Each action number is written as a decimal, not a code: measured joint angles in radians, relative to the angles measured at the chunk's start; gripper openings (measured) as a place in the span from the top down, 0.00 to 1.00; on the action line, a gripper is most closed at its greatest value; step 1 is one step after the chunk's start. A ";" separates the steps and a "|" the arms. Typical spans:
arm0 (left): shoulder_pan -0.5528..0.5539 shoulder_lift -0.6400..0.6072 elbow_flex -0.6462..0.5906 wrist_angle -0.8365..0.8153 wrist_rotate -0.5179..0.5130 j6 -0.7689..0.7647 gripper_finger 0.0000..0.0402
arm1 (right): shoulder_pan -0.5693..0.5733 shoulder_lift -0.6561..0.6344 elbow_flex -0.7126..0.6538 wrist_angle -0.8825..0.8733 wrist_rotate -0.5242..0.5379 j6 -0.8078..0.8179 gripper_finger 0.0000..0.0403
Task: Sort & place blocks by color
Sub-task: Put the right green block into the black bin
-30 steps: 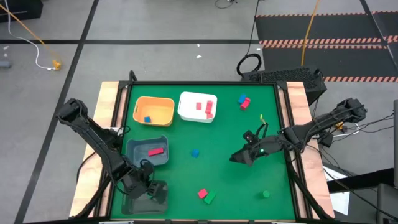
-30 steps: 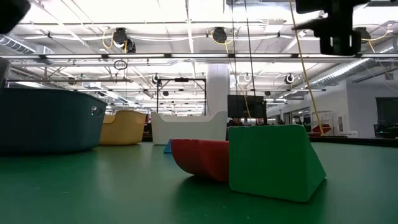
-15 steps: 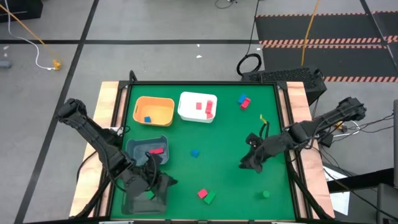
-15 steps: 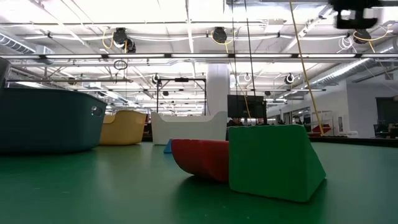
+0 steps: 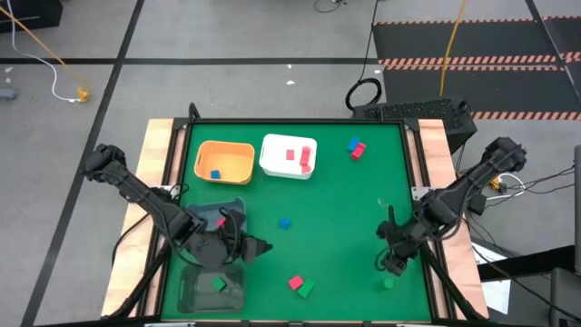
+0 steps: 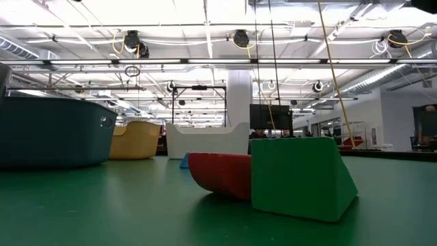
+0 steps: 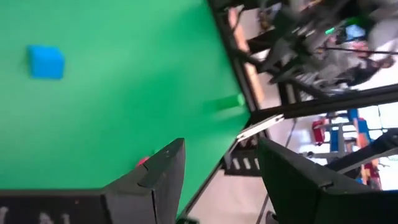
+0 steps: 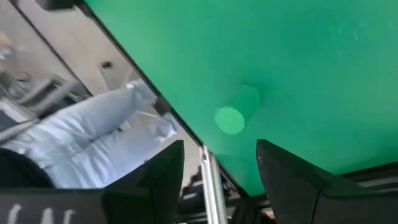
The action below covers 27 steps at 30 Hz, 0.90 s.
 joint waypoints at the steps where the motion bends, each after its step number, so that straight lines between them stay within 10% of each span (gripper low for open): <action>1: 0.006 0.000 0.000 0.019 -0.006 0.024 0.50 | 0.011 0.010 0.000 -0.001 0.000 0.000 0.52; 27: 0.041 0.001 0.000 0.148 0.025 0.177 0.50 | 0.095 0.341 -0.001 0.093 0.032 -0.094 0.36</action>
